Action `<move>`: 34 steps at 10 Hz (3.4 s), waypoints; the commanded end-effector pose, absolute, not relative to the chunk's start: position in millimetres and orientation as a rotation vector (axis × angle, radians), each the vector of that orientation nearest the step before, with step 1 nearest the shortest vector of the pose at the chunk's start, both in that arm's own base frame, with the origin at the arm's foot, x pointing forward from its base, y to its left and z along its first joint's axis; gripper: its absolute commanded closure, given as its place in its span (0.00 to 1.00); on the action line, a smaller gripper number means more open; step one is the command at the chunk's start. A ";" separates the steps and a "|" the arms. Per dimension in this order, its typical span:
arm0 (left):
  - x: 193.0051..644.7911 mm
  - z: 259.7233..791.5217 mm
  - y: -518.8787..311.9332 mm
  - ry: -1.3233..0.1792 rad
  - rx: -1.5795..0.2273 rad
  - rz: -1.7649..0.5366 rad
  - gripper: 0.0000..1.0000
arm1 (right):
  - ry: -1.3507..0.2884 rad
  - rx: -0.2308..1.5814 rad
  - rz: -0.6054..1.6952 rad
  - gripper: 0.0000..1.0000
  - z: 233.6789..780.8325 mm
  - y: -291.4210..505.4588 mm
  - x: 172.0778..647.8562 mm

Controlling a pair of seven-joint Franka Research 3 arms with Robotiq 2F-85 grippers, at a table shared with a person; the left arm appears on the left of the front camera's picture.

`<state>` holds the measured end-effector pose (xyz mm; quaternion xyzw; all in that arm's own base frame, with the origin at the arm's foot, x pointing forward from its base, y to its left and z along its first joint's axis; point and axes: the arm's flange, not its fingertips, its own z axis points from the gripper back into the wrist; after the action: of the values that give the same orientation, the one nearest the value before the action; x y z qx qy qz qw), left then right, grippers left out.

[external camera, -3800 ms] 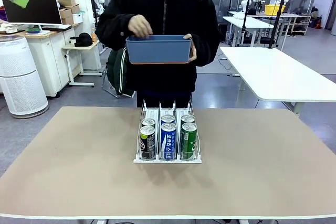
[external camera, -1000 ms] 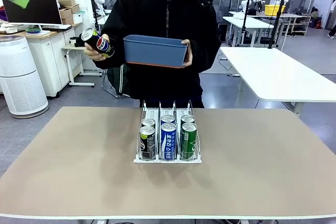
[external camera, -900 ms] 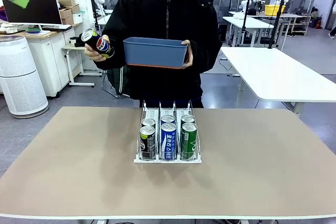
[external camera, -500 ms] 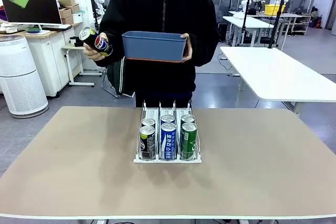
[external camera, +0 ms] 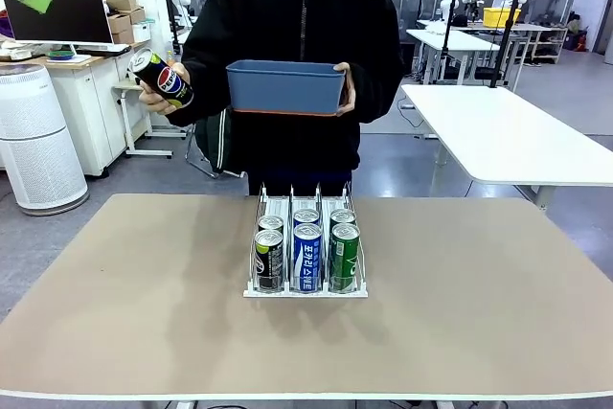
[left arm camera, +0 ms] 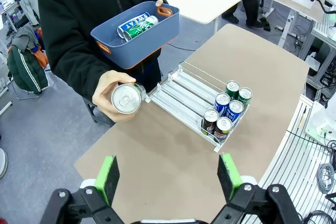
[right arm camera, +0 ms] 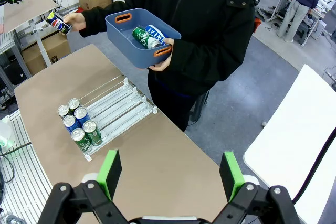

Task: Fill the beverage cans into the dispenser.
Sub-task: Pick up the Pepsi coke handed by the human.

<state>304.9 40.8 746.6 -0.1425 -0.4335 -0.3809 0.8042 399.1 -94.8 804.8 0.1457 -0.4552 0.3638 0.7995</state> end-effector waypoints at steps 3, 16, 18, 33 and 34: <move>305.2 745.5 41.7 -0.929 -0.305 -0.813 0.00 | -0.978 0.315 0.782 0.00 804.6 -94.4 397.7; 419.8 689.6 -22.2 -0.785 -0.223 -0.928 0.00 | -0.978 0.315 0.782 0.00 804.6 -94.4 397.7; 425.6 681.0 -26.3 -0.821 -0.207 -0.918 0.00 | -0.978 0.315 0.782 0.00 804.6 -94.4 397.7; 465.4 643.0 -29.6 -0.829 -0.338 -0.915 0.00 | -0.978 0.315 0.782 0.00 804.6 -94.4 397.7; 467.8 641.6 -28.5 -0.831 -0.333 -0.917 0.00 | -0.978 0.315 0.782 0.00 804.6 -94.4 397.7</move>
<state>464.2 -30.4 644.0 -0.1489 -0.3777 -0.4302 0.8063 398.8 -94.9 805.6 0.1452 -0.4557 0.3638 0.7993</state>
